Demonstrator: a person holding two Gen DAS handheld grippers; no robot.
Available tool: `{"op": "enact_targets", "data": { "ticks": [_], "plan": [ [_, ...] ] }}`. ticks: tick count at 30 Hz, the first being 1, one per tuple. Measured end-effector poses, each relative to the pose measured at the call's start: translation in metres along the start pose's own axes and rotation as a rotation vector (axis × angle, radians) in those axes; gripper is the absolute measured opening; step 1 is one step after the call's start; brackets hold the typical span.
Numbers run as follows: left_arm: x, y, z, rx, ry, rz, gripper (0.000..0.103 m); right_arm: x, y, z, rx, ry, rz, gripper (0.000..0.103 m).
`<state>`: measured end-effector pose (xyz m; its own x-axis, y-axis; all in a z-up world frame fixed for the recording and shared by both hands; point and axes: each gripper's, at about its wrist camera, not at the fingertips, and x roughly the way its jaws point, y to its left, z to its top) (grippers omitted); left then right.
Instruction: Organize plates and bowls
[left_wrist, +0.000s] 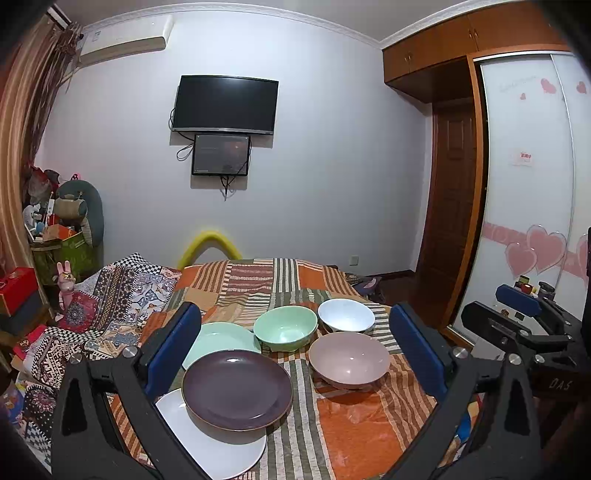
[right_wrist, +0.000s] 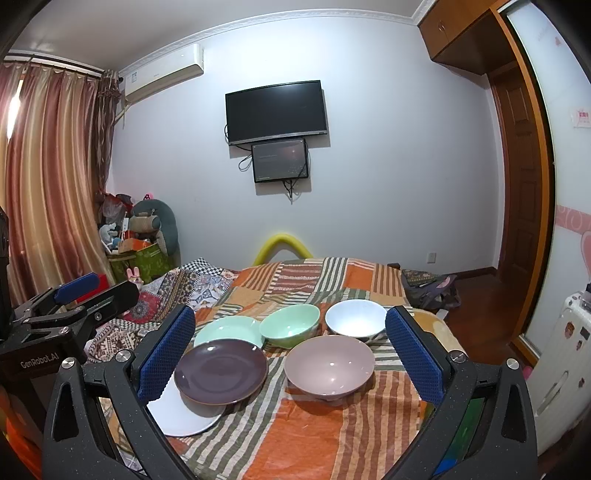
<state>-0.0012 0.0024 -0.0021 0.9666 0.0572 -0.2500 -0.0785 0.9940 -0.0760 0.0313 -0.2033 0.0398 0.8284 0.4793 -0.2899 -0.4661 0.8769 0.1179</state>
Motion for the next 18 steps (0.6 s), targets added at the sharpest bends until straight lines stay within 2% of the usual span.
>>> {"op": "enact_targets", "data": {
  "ticks": [18],
  "plan": [
    [0.0011, 0.0006, -0.0019, 0.000, 0.007, -0.001, 0.103, 0.0002, 0.0002, -0.0002, 0.002, -0.002, 0.000, 0.103]
  ]
}}
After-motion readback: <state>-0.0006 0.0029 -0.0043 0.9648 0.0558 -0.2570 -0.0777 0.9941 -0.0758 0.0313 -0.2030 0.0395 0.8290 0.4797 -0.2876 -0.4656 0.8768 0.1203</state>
